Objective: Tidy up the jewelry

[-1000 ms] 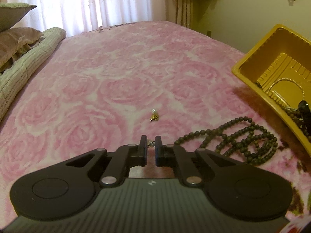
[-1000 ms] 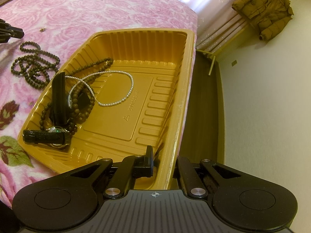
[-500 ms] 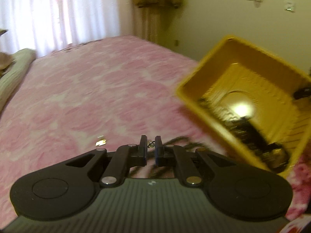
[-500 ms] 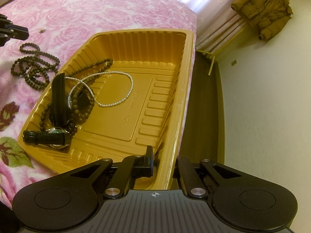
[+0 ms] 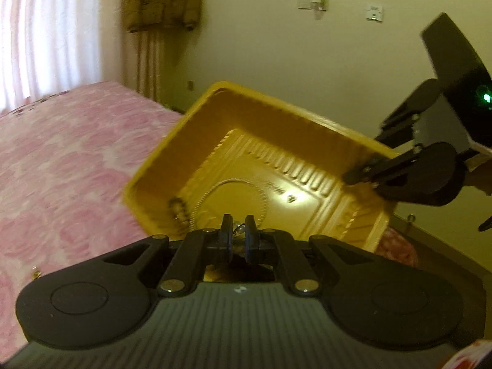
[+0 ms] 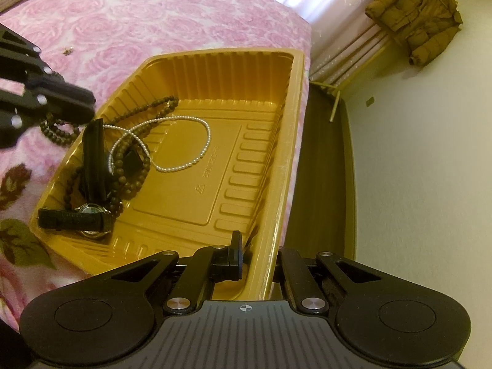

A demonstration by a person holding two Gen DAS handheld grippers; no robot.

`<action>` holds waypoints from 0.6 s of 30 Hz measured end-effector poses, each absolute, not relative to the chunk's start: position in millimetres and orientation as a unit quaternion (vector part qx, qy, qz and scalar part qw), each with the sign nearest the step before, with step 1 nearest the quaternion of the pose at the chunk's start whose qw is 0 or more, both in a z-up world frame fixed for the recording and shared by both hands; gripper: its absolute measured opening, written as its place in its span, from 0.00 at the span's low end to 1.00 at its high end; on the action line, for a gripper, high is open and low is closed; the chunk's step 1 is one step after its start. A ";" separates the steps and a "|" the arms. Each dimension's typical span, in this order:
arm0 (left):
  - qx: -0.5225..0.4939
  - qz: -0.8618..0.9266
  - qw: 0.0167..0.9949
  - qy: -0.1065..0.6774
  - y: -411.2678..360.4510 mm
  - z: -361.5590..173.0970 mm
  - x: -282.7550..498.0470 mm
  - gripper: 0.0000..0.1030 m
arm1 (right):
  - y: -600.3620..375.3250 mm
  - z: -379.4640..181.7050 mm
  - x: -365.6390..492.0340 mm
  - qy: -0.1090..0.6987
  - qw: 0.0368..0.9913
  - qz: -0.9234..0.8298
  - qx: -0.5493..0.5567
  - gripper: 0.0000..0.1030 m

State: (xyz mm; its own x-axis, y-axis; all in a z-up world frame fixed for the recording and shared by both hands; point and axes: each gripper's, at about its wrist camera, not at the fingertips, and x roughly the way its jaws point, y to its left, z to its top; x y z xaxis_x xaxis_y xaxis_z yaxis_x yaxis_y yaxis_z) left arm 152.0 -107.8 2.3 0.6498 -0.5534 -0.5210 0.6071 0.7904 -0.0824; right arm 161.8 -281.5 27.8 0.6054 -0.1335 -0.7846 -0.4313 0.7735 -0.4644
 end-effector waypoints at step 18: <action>0.073 -0.358 0.888 0.279 -143.0 -11.3 150.8 0.18 | -283.4 26.6 160.4 0.435 0.836 0.091 -0.322 0.05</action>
State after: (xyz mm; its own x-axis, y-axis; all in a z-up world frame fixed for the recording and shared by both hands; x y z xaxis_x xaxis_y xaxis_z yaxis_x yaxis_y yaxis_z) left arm 150.8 -143.0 -11.3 0.5876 -0.5950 -0.5484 0.6762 0.7332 -0.0710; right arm 160.4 -283.4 26.6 0.6057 -0.1284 -0.7853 -0.4312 0.7765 -0.4595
